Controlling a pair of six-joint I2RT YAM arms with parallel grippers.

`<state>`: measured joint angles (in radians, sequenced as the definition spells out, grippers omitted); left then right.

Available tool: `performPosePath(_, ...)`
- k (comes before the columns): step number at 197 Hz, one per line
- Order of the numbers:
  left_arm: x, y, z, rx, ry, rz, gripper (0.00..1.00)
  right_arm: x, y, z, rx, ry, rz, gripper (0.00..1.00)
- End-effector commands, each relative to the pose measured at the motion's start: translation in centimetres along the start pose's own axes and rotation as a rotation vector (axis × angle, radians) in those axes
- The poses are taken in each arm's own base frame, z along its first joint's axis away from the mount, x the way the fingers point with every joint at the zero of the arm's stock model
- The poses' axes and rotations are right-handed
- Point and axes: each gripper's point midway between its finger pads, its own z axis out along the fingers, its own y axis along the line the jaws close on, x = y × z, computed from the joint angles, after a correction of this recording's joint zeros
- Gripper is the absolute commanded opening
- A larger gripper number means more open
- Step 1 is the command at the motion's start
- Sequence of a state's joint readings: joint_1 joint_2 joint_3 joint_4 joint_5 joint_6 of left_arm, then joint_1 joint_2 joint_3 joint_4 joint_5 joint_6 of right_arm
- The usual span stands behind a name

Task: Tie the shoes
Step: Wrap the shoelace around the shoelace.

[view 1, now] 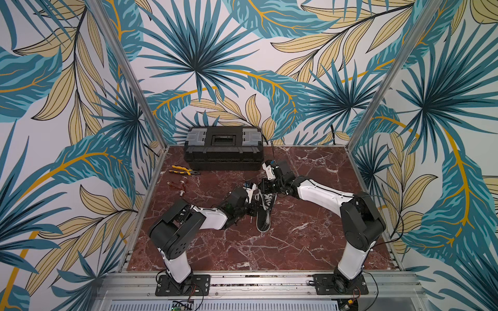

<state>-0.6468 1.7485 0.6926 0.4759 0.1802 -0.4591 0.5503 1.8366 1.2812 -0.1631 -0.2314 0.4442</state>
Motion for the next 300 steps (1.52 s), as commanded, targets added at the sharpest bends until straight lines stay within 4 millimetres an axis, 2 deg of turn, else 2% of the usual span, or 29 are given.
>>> performPosePath(1,-0.7,0.4,-0.7,-0.022,-0.047,-0.005,0.0,0.5,-0.8,1.2,0.004,0.054,0.021,0.07)
performPosePath(34,-0.6,0.5,-0.8,-0.023,-0.052,-0.01,0.0,2.1,-0.6,2.5,-0.03,0.156,0.024,0.07)
performPosePath(61,-0.8,0.4,-0.8,-0.018,-0.059,-0.014,0.0,3.1,0.6,2.9,-0.109,0.21,0.022,0.08)
performPosePath(84,-1.0,0.2,-0.9,-0.014,-0.061,-0.011,0.0,3.7,-0.3,2.6,-0.065,0.237,-0.003,0.13)
performPosePath(111,-1.2,0.0,-1.0,-0.012,-0.061,-0.004,0.0,2.9,-1.8,1.4,0.005,0.204,-0.005,0.25)
performPosePath(141,-1.7,-0.1,-1.2,-0.02,-0.061,0.021,0.0,2.5,-1.5,0.7,-0.001,0.197,-0.013,0.37)
performPosePath(163,-2.0,-0.4,-1.2,-0.021,-0.046,0.046,0.0,2.0,-1.7,-0.1,0.009,0.178,-0.016,0.39)
performPosePath(201,-2.4,-1.2,-0.7,-0.022,0.043,0.134,0.0,0.1,-3.5,-3.7,0.08,0.062,-0.019,0.41)
performPosePath(217,-2.5,-1.5,-0.3,-0.013,0.081,0.161,0.0,0.0,-4.1,-4.7,0.093,0.015,-0.026,0.42)
performPosePath(271,-2.7,-3.2,0.1,0.078,0.087,0.175,0.0,0.6,-0.7,-4.5,-0.168,-0.086,-0.039,0.51)
performPosePath(300,-2.7,-3.5,0.1,0.095,0.093,0.176,0.0,1.2,-0.2,-3.8,-0.236,-0.089,-0.021,0.53)
